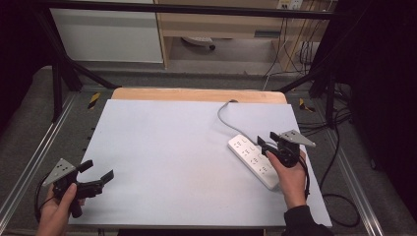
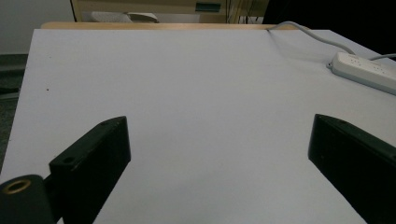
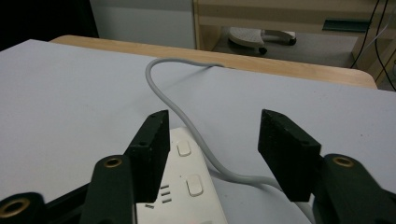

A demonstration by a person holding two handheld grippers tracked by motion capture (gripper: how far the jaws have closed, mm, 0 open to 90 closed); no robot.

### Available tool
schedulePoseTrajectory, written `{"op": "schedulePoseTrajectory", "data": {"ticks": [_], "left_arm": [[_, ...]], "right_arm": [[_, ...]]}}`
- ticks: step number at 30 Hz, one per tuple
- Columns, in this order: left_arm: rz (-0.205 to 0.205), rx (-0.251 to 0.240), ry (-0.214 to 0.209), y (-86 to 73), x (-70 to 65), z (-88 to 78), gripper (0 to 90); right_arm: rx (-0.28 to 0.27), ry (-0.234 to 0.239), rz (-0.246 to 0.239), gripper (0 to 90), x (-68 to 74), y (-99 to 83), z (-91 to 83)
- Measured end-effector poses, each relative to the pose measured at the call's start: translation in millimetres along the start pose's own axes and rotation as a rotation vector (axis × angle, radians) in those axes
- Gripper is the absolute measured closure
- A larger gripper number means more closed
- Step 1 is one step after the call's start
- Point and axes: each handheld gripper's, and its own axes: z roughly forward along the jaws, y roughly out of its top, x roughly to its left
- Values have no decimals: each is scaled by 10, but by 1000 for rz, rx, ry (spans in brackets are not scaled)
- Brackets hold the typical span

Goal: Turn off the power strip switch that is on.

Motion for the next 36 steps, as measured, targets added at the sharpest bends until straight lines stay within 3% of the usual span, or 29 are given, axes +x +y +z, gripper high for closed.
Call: {"op": "schedulePoseTrajectory", "data": {"ticks": [11,21,36], "left_arm": [[1,2,1,-1,1,1,57],[1,1,0,0,0,1,57],[0,5,1,-4,-2,4,59]], "right_arm": [[14,14,-21,589,63,-29,73],[29,10,-27,761,64,-98,86],[26,22,-17,870,40,-195,92]]}}
